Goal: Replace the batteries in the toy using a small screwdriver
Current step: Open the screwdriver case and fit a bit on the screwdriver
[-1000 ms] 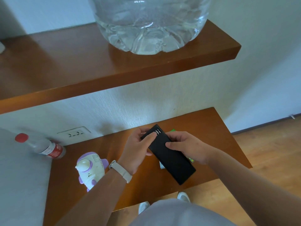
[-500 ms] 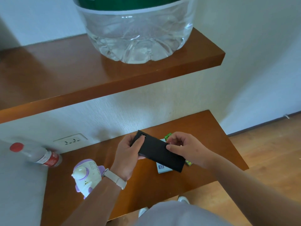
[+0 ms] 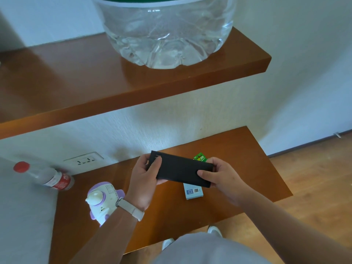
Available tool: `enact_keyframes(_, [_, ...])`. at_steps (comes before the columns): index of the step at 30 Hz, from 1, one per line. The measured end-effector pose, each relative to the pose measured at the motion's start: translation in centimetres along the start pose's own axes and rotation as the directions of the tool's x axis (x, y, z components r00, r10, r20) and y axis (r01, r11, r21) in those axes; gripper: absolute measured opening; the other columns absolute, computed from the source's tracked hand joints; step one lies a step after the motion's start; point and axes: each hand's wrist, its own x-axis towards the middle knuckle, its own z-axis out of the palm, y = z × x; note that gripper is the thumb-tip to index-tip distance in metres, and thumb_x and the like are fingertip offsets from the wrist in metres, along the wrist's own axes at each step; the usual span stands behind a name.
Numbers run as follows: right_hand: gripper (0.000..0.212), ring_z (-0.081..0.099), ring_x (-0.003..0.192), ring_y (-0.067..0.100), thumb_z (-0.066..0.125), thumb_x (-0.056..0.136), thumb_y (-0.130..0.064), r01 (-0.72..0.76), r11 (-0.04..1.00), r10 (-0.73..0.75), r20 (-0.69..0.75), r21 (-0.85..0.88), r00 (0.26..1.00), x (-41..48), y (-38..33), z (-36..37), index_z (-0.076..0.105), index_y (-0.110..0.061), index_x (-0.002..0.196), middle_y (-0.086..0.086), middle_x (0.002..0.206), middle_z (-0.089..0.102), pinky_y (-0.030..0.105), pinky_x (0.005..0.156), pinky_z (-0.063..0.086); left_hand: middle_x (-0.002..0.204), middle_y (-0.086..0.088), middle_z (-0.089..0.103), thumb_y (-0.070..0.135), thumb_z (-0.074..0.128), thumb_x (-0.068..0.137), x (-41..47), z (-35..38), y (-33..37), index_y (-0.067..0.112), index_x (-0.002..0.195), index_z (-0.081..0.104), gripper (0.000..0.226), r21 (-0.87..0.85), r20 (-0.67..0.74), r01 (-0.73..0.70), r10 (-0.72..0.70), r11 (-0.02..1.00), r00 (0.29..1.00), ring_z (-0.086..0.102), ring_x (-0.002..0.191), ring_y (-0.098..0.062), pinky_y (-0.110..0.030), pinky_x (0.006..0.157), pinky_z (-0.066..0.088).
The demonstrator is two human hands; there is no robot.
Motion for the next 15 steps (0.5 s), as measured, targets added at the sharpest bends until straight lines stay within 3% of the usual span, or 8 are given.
enact_keyframes(5, [0.018,0.07,0.098,0.023,0.07,0.091,-0.023,0.056,0.994,-0.053,0.032,-0.095,0.998,0.3,-0.1,-0.1,0.057,-0.015,0.1,0.01,0.105,0.067,0.041,0.084,0.061,0.108,-0.014,0.069,0.016,0.054,0.102,0.2,-0.7,-0.2,0.011,0.113,0.062,0.014,0.035,0.003,-0.038,0.038,0.999,0.999,0.07,0.106,-0.028,-0.046,0.08,0.063])
enact_keyframes(9, [0.017,0.069,0.096,0.022,0.068,0.092,-0.028,0.093,0.976,-0.089,0.033,-0.198,0.996,0.6,-0.5,-0.6,0.056,-0.019,0.1,0.004,0.1,0.069,0.034,0.08,0.061,0.107,-0.015,0.07,0.013,0.053,0.102,0.8,-0.8,0.0,0.011,0.112,0.06,0.012,0.075,0.026,-0.075,0.074,0.994,0.997,0.071,0.104,-0.027,-0.045,0.08,0.062])
enact_keyframes(15, [0.014,0.068,0.096,0.021,0.067,0.093,-0.022,0.094,0.978,-0.091,0.023,-0.186,0.996,0.4,-0.5,-1.5,0.056,-0.016,0.1,0.003,0.098,0.068,0.032,0.08,0.061,0.104,-0.012,0.072,0.012,0.052,0.102,0.7,-0.5,-0.1,0.01,0.113,0.059,0.012,0.045,0.037,-0.061,0.059,0.997,0.998,0.072,0.102,-0.024,-0.041,0.077,0.063])
